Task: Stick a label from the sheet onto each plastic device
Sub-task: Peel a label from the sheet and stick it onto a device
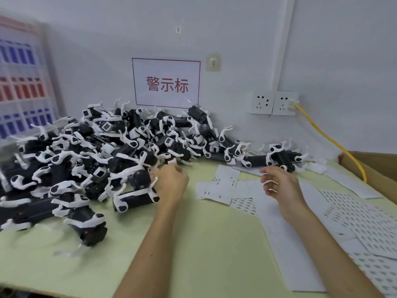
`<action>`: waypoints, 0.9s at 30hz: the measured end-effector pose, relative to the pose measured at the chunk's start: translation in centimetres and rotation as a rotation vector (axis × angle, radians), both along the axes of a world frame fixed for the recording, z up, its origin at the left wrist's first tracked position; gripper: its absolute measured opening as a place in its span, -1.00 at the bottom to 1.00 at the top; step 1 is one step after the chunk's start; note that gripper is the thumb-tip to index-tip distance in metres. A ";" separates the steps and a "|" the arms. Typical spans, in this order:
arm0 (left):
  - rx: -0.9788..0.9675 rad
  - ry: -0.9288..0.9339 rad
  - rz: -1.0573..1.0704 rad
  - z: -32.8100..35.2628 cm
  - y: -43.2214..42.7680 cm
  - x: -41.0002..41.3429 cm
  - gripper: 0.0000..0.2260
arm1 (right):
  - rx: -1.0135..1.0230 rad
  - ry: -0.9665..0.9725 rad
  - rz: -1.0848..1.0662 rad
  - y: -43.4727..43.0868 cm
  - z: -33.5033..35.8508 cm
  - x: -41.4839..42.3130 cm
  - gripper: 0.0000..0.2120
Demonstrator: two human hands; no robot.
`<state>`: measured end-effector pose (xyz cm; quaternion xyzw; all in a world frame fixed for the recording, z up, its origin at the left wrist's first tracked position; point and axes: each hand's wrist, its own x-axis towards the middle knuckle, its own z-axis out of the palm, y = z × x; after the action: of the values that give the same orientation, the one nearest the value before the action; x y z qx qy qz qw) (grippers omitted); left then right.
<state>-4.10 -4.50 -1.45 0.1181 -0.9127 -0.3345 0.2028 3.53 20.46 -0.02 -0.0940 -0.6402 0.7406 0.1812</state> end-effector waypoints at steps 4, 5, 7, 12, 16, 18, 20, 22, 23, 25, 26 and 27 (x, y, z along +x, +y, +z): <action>0.017 0.008 -0.261 -0.1 3.0 0.9 -0.89 | 0.028 -0.007 0.018 -0.3 -0.1 0.0 -0.84; 0.015 0.033 -0.306 0.0 4.0 1.2 -0.91 | 0.032 -0.007 0.018 -0.4 -0.1 0.0 -0.84; 0.034 0.117 -0.409 0.0 6.3 2.2 -0.92 | 0.039 -0.010 0.018 -0.5 -0.3 0.0 -0.85; 0.090 0.554 -0.630 -0.6 9.6 5.4 -0.88 | 0.091 -0.027 0.038 -1.0 -0.2 0.3 -0.83; 0.090 0.868 -0.780 -0.9 10.2 6.7 -0.88 | 0.193 -0.082 0.097 -1.8 -0.3 0.7 -0.83; 0.269 0.836 -0.813 -0.5 10.2 6.9 -0.79 | 0.238 -0.126 0.192 -2.1 -0.5 0.7 -0.83; 0.516 0.748 -0.820 0.5 9.8 6.7 -0.75 | 0.358 -0.143 0.284 -2.5 -1.1 0.6 -0.67; 0.778 0.678 -0.807 1.8 9.1 6.0 -0.77 | 0.639 -0.074 0.303 -2.8 -2.1 0.6 -0.42; 0.968 0.617 -0.805 2.3 8.7 5.5 -0.79 | 0.772 -0.014 0.309 -3.2 -2.5 0.6 -0.34; 1.478 0.412 -0.773 3.2 7.7 4.7 -0.79 | 0.901 0.117 0.320 -4.0 -3.4 0.6 -0.26; 1.728 0.294 -0.728 3.3 7.2 4.2 -0.75 | 0.925 0.172 0.293 -4.4 -3.6 0.6 -0.27; 1.940 0.202 -0.674 3.1 6.6 3.8 -0.71 | 0.949 0.227 0.231 -4.7 -3.6 0.4 -0.31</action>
<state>-0.35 2.12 1.68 -0.0595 -0.2146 -0.9749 -0.0082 3.96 15.77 -3.62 0.1517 -0.8888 0.3888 0.1894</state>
